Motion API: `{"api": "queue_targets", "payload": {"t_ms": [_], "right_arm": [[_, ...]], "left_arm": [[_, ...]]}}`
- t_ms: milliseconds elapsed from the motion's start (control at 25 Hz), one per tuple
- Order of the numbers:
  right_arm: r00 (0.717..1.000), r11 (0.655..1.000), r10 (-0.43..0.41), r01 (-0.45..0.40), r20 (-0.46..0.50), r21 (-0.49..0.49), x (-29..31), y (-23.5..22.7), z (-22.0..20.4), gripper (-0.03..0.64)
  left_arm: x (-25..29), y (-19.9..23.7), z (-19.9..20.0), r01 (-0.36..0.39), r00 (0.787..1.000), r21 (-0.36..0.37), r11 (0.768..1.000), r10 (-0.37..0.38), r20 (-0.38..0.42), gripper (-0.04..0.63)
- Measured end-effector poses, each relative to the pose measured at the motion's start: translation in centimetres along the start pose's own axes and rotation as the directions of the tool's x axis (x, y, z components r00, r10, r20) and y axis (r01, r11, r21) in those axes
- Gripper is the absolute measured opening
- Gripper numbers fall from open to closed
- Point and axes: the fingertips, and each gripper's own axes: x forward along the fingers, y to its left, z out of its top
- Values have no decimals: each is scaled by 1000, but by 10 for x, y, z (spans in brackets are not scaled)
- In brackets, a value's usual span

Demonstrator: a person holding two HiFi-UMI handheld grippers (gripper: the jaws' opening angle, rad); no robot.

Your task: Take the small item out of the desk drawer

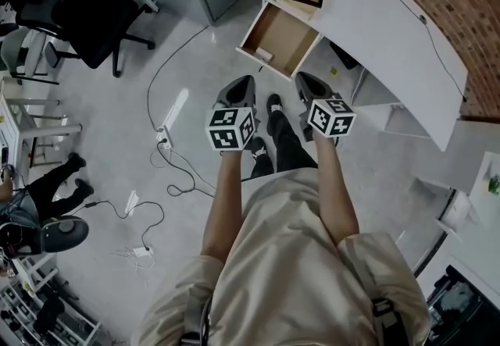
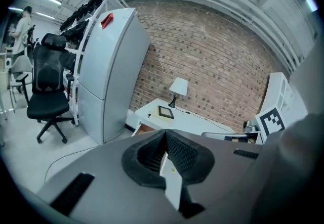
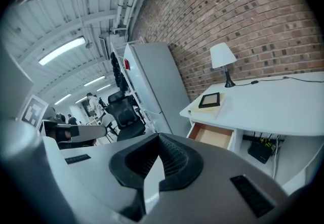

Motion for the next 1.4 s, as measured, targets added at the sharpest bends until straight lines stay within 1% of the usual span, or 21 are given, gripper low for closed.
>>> {"api": "queue_targets", "payload": {"t_ms": [200,360,520,600,720,800,920,1080,1240,1400], "right_arm": [[999,998,25,-28,-47,-64,30,3,7,25],[998,994,29,-35,-60,-107,55,-3,17,25],[996,991,44,-55,-84,-125,89,-18,32,25],[993,985,42,-60,-107,-164,106,-26,39,25],[988,965,40,-77,-152,-249,134,-39,49,25],[984,958,47,-94,-174,-270,150,-47,54,25],[976,956,64,-120,-207,-269,171,-60,57,25],[962,959,94,-156,-255,-236,198,-71,51,25],[941,960,116,-188,-319,-207,220,-78,29,25],[925,961,120,-198,-360,-191,239,-89,14,25]], "left_arm": [[15,21,11,-32,999,-22,999,32,8,16],[40,30,19,-25,1000,-15,1000,25,-9,17],[74,40,28,-29,999,8,1000,29,-38,17],[92,46,34,-33,998,18,999,34,-50,17],[121,56,47,-42,998,11,999,43,-56,16],[139,62,53,-47,997,5,999,47,-61,16],[160,68,58,-61,996,4,998,61,-72,16],[179,83,58,-96,991,-4,995,95,-92,17],[189,98,44,-130,984,-22,991,126,-125,17],[202,109,25,-153,978,-75,985,140,-157,17]]}}
